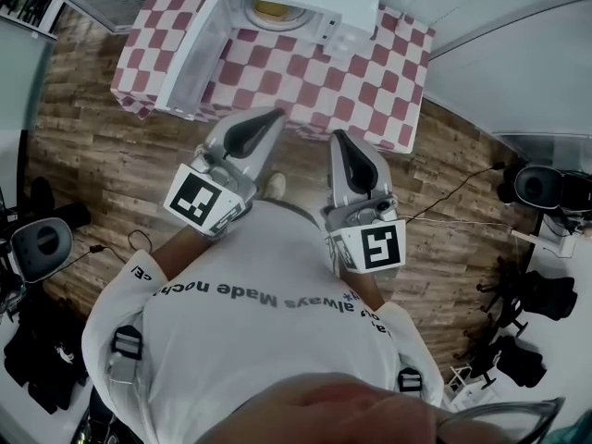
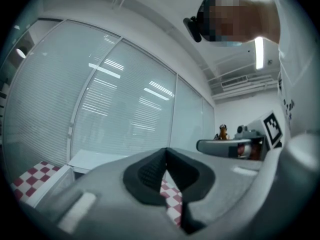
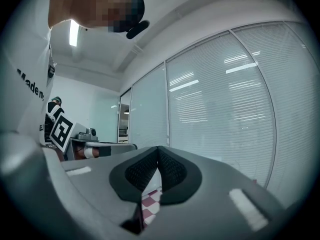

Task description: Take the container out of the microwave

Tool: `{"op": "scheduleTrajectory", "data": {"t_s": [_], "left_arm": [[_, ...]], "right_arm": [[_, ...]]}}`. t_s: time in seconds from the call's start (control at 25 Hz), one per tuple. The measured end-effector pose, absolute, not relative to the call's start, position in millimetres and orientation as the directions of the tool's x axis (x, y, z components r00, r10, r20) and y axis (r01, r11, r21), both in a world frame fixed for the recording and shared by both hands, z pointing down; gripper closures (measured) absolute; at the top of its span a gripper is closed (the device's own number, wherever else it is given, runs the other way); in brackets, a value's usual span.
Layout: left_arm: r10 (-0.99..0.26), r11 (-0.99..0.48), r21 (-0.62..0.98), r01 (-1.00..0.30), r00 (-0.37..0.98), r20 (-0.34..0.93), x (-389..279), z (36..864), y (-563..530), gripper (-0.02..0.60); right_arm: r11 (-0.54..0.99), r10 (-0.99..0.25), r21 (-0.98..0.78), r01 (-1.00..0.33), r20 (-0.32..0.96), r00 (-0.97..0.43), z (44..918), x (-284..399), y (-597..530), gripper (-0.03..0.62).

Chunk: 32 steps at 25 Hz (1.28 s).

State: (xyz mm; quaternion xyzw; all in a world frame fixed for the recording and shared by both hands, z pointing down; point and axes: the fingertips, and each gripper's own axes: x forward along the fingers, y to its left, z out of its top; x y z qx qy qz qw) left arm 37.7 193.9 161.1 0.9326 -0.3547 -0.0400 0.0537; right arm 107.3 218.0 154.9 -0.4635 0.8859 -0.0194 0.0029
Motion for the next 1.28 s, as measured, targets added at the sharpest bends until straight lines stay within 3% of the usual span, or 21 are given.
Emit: {"op": "scheduleTrajectory", "data": {"t_s": [0.84,1.28], "left_arm": [[-0.708,-0.700,0.141,-0.700,0.706,-0.010,44.7,177.6,141.0,0.578],[-0.713,-0.695,0.155,-0.702,0.701,-0.021,10.2,178.5,65.3,0.578]], "right_arm": [[0.628,-0.776,-0.062,-0.776,0.032,-0.630,171.3,111.2,162.4,0.592],[0.644,-0.763,-0.045,-0.764,0.041,-0.646,169.7,73.0,84.0,0.592]]}}
